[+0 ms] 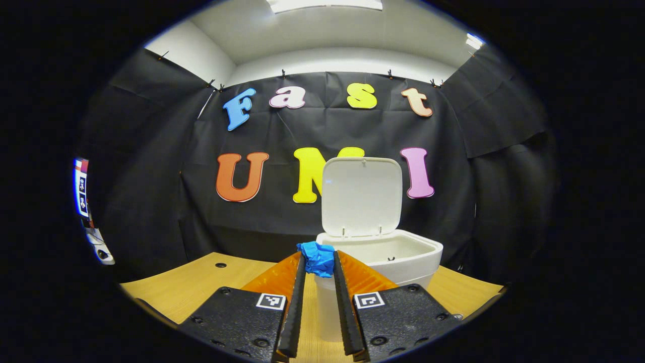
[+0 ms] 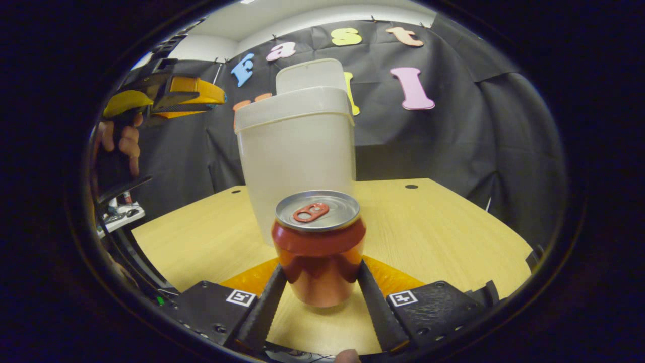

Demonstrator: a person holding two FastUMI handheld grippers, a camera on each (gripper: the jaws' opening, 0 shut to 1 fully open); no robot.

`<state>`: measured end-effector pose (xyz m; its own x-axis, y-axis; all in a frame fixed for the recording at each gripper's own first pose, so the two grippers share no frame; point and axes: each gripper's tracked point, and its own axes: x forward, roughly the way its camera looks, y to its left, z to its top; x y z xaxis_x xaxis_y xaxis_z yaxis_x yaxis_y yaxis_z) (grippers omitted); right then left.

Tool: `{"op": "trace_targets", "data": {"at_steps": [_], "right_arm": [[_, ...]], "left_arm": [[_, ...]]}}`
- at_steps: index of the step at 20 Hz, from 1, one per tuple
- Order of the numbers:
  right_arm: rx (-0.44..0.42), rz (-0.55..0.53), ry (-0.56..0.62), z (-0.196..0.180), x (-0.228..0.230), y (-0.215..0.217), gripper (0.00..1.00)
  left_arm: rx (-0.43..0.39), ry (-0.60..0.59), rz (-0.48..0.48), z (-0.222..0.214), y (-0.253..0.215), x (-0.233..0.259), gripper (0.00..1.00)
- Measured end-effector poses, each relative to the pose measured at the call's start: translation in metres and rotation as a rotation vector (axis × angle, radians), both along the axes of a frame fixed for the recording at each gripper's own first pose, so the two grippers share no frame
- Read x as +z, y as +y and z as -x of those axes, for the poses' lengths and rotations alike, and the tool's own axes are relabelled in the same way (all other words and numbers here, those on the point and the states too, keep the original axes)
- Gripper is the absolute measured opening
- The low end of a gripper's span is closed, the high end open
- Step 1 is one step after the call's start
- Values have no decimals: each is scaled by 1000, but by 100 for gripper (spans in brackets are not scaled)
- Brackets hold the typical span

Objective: Press the lid of the desktop garbage bin to open it, pick up the crumpled paper on the desktop and throw it into the bin, then pick up the pop can on the desktop and drop it into the bin, and finally close the garbage bin lid.

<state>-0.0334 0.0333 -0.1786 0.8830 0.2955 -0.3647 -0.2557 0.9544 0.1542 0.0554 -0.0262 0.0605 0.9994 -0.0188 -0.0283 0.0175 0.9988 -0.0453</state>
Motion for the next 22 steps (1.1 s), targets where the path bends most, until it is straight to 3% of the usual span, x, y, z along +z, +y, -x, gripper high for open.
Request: {"op": "trace_targets", "data": {"at_steps": [9, 10, 14, 15, 19, 21, 22], "right_arm": [[7, -21, -14, -10, 10, -6, 80], [10, -20, -15, -9, 10, -8, 80], [7, -27, -35, -10, 20, -13, 81], [2, -30, -42, -11, 22, -16, 80], [-23, -39, -32, -17, 20, -27, 80], [-35, -30, -36, -18, 23, -33, 80], [-45, -30, -39, -19, 24, -38, 80]], "left_arm": [[-73, 26, -15, -60, -25, 19, 35], [-79, 38, -10, -65, -27, 14, 31], [-84, 79, -12, -79, -33, 6, 39], [-87, 87, -20, -82, -34, 4, 36], [-103, 98, -18, -84, -42, 2, 52], [-89, 85, -20, -84, -40, 5, 100], [-86, 76, -22, -86, -40, 7, 99]]}}
